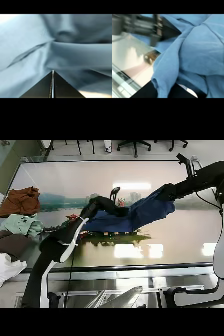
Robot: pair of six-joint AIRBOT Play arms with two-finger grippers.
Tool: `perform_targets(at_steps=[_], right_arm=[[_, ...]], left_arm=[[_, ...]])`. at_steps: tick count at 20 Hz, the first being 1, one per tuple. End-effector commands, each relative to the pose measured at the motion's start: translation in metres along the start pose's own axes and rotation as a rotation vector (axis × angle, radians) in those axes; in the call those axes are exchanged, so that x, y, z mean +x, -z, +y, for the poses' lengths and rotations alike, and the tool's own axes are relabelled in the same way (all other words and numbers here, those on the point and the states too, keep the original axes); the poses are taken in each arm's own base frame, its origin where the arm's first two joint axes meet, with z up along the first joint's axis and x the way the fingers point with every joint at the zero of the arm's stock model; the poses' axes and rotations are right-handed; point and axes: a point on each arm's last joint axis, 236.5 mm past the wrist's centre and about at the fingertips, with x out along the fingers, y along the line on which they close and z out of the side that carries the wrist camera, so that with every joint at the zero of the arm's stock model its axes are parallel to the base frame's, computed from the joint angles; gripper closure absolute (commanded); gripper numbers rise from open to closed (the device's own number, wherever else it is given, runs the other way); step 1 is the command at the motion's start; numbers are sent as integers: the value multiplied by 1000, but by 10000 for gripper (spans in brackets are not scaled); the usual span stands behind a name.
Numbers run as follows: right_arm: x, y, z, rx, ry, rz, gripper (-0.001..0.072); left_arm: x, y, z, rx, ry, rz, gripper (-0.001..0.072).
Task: Fold the shirts.
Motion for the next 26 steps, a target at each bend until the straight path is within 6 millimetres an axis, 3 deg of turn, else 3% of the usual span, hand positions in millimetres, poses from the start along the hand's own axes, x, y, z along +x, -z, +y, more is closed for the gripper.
perform_targets(at_steps=[1, 4, 7, 9, 11, 12, 13, 14, 16, 17, 18, 19, 20, 23, 25, 26], right_arm=[[26, -14, 25, -15, -14, -25, 693], [64, -27, 60, 25, -41, -47, 692], [128, -54, 107, 18, -80, -147, 692], [193, -70, 137, -10, -100, -233, 683], [263, -67, 151, -16, -98, -284, 682], [290, -67, 153, -9, -95, -320, 593], [308, -67, 161, 36, -125, -348, 289], [314, -68, 171, 63, -152, -366, 42], [298, -67, 200, 1, -195, -345, 42], [278, -61, 215, -69, -218, -292, 43], [253, -53, 221, -126, -214, -239, 43], [230, -50, 214, -160, -185, -205, 43], [209, -49, 194, -155, -126, -175, 43], [163, -49, 88, -18, 120, -94, 42], [149, -43, 26, 86, 215, -51, 36], [150, -39, 5, 139, 228, -35, 8]], left_arm=[[-112, -24, -22, 64, 45, -16, 686], [-244, -55, -28, 104, -5, -185, 686], [-359, -68, -31, 128, -87, -376, 686], [-409, -64, -31, 134, -136, -456, 686], [-435, -50, -28, 146, -181, -491, 686], [-441, -42, -26, 147, -195, -495, 686], [-445, -34, -25, 149, -206, -496, 686], [-449, -27, -25, 155, -216, -498, 686], [-454, -17, -23, 163, -237, -509, 686], [-458, -14, -21, 164, -249, -523, 686], [-462, -12, -20, 168, -262, -535, 686], [-467, -11, -18, 164, -271, -549, 686], [-472, -10, -17, 158, -279, -565, 686], [-478, -11, -22, 169, -285, -586, 686], [-475, -11, -28, 181, -278, -583, 686], [-475, -11, -28, 182, -278, -582, 686]])
